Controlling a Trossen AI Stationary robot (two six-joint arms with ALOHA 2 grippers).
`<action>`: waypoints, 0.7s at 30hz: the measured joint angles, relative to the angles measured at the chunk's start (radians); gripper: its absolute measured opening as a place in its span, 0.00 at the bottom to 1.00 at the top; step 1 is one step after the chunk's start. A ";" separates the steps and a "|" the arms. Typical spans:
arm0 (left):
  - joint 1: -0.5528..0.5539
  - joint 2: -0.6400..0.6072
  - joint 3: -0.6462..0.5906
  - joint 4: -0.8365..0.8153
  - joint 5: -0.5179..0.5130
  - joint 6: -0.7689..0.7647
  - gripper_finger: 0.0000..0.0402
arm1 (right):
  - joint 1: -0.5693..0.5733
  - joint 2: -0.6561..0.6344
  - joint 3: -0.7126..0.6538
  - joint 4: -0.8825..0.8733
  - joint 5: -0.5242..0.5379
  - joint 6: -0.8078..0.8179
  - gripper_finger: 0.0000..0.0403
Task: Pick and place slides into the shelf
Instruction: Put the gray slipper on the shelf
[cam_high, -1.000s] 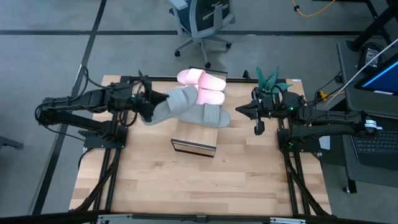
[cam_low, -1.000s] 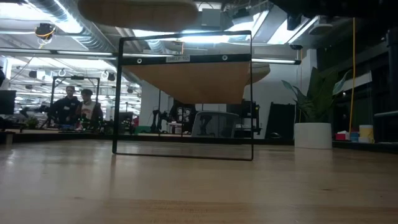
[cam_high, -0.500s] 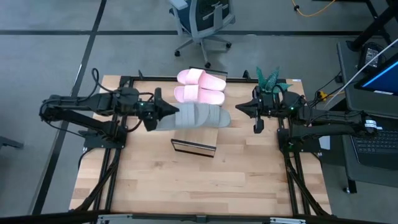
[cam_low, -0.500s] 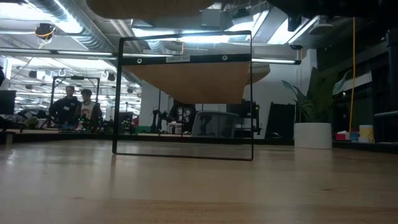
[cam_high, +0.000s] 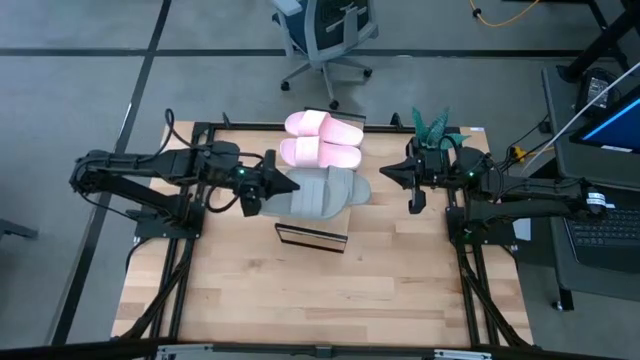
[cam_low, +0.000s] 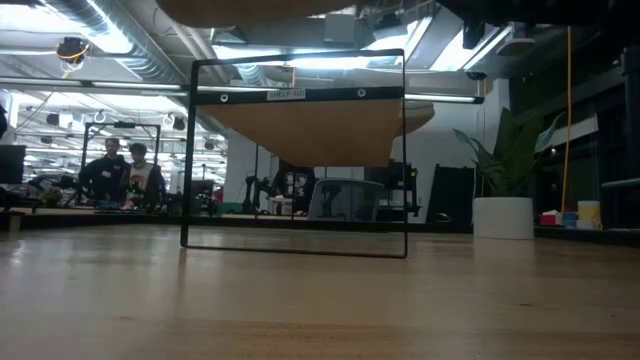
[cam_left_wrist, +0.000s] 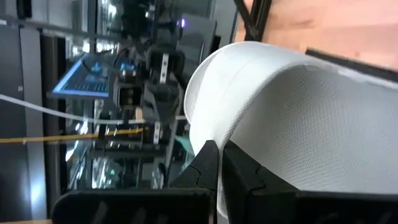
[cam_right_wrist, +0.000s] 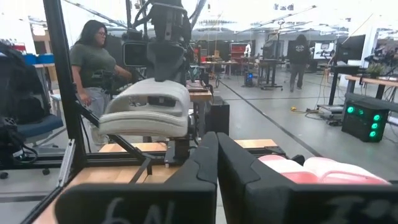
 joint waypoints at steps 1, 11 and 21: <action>0.000 0.010 0.011 -0.001 0.014 0.000 0.00 | 0.000 0.000 0.000 0.000 0.000 0.008 0.01; 0.008 0.120 0.092 -0.017 0.083 0.051 0.00 | 0.000 0.000 0.000 -0.005 0.000 -0.042 0.01; 0.035 0.222 0.150 -0.016 0.090 0.052 0.00 | 0.000 0.000 0.000 -0.010 -0.001 -0.045 0.01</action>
